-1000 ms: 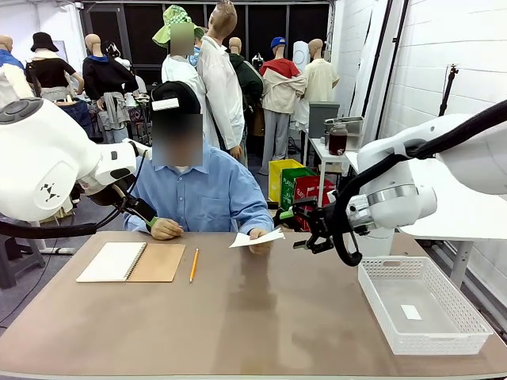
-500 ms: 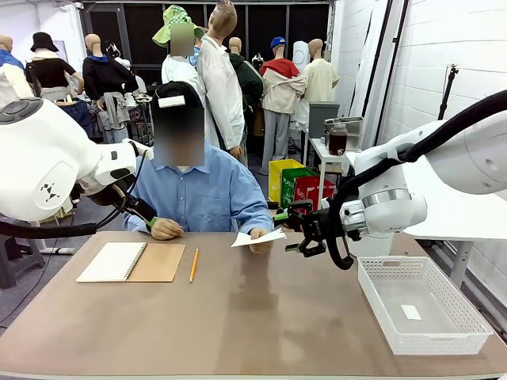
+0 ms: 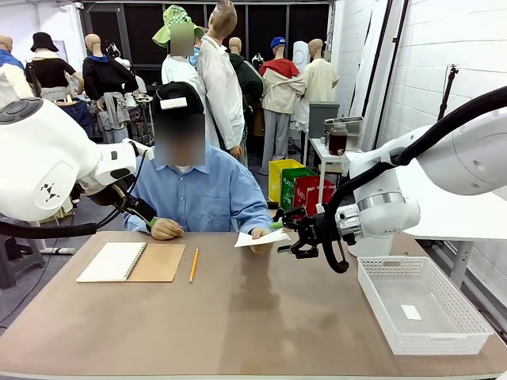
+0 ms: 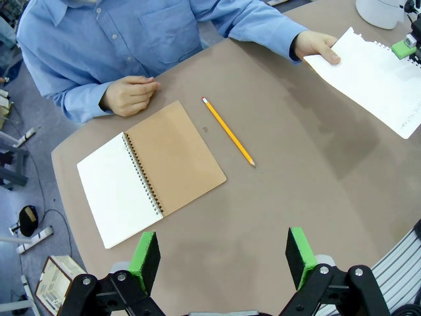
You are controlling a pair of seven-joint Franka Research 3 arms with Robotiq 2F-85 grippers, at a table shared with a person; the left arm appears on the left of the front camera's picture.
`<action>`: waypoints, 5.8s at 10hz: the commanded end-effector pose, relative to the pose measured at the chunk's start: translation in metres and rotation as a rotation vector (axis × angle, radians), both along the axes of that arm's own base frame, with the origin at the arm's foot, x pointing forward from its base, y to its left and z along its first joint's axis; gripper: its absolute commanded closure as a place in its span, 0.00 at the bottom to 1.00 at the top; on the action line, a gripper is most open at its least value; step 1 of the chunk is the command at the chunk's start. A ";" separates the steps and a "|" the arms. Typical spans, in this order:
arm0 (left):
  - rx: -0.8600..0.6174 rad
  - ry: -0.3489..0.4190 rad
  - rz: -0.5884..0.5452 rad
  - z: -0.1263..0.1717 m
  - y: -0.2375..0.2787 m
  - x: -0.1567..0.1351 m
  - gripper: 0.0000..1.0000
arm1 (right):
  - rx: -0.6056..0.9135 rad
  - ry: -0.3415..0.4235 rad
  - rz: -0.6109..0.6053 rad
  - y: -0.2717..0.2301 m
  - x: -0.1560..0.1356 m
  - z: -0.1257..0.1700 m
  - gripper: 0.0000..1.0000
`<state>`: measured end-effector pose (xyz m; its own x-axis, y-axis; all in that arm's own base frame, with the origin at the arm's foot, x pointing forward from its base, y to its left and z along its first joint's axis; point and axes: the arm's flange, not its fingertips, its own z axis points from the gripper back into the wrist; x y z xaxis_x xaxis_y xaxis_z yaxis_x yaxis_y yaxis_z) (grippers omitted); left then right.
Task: Sort the paper based on its condition.
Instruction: If a person hands you a paper, place it in the Organizing basket , and if it's crumpled, put it in the Trash can.
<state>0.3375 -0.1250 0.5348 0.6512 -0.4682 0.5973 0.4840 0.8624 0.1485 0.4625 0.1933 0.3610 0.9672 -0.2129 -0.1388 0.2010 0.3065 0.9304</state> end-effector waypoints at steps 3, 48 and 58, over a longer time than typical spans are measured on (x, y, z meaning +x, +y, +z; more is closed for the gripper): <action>0.001 0.005 0.000 0.000 0.001 0.000 0.00 | 0.012 0.003 -0.016 0.001 0.006 0.002 0.86; 0.001 0.005 0.000 0.000 0.001 0.000 0.00 | -0.825 -0.219 0.023 -0.267 -0.072 -0.016 1.00; 0.001 0.005 0.000 0.000 0.001 0.000 0.00 | -0.872 0.010 -0.007 -0.256 -0.090 -0.021 0.80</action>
